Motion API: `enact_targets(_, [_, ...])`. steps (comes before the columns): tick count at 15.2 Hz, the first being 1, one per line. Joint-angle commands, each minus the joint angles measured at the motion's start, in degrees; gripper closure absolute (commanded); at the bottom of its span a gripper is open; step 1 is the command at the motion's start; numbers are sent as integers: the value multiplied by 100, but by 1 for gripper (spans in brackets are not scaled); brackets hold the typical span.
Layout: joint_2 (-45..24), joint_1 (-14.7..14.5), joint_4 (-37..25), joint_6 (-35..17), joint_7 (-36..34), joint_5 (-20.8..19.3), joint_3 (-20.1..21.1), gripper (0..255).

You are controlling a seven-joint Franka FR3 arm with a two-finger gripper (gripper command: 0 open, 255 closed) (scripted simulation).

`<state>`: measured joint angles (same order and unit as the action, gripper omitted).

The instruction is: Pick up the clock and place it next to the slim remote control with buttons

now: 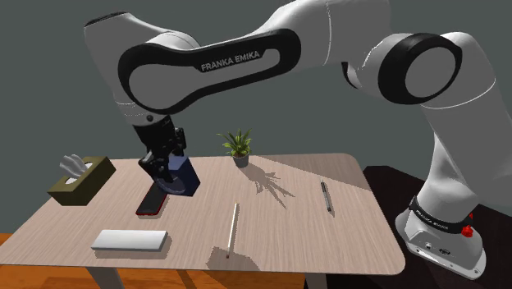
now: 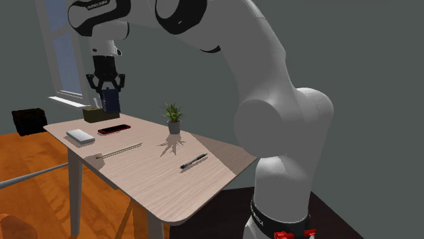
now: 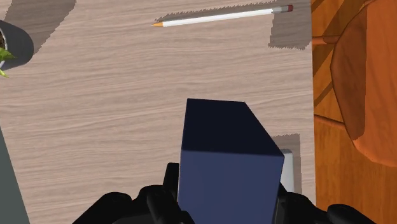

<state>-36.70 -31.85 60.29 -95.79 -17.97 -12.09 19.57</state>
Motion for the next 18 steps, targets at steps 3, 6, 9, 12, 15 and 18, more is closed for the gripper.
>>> enact_targets(3, [73, 61, 436, -360, -32, 8, 5, 255])
enact_targets(6, [81, 92, 684, -597, -50, 3, 1, 255])
enact_targets(9, [72, 116, 905, -822, -68, -7, -5, 255])
enact_targets(12, [48, 135, 1100, -1037, -86, -21, -13, 255])
enact_targets(15, [11, 149, 1273, -1244, -105, -39, -24, 255])
enact_targets(18, [-39, 158, 1426, -1443, -124, -60, -37, 255])
